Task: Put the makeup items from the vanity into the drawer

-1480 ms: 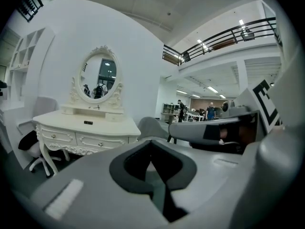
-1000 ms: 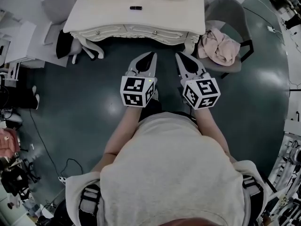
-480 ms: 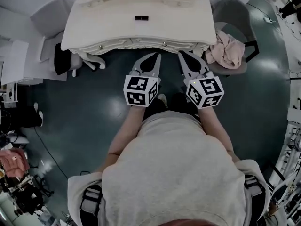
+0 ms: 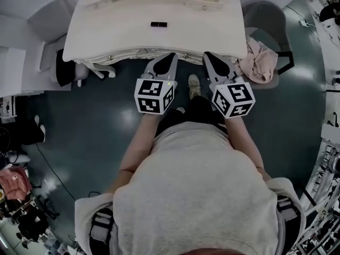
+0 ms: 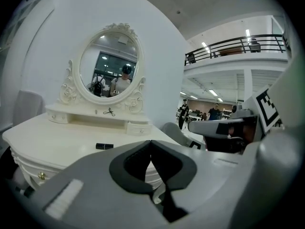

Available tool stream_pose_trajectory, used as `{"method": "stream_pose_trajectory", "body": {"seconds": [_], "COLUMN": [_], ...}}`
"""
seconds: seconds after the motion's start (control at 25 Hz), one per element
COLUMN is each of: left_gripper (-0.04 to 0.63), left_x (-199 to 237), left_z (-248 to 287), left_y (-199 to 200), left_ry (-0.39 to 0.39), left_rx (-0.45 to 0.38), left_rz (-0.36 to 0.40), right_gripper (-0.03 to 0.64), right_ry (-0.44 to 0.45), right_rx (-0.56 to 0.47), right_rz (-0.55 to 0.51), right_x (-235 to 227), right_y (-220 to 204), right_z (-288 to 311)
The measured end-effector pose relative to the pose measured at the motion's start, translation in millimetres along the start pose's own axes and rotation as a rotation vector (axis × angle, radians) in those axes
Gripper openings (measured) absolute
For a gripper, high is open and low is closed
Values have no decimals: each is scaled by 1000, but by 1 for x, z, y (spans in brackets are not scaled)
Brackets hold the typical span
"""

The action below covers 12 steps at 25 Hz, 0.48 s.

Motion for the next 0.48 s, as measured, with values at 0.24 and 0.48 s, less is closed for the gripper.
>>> {"method": "stream_pose_trajectory", "body": {"seconds": [0.24,0.48], "left_gripper": [9,11], "left_x": [32,70], "left_z": [51,103], "left_y": [19,37], "left_ry": [52,102], "left_rx": [12,71], "left_rz": [39,159], "right_gripper": [8,8], "right_ry": [48,133], "right_rx": [6,32], "right_rz": [-23,-36], "right_x": [-49,-86], "right_y": [19,39], "right_z": [48,94]}}
Point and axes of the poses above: the fingertips, and each gripper's own axes: z forward along the fingers, x to its left, y out of its top, the point moved 6 cm from there along -z, backward along the fingers, and after that the axes turned 7 degrees about y, right-handed, at the moved point
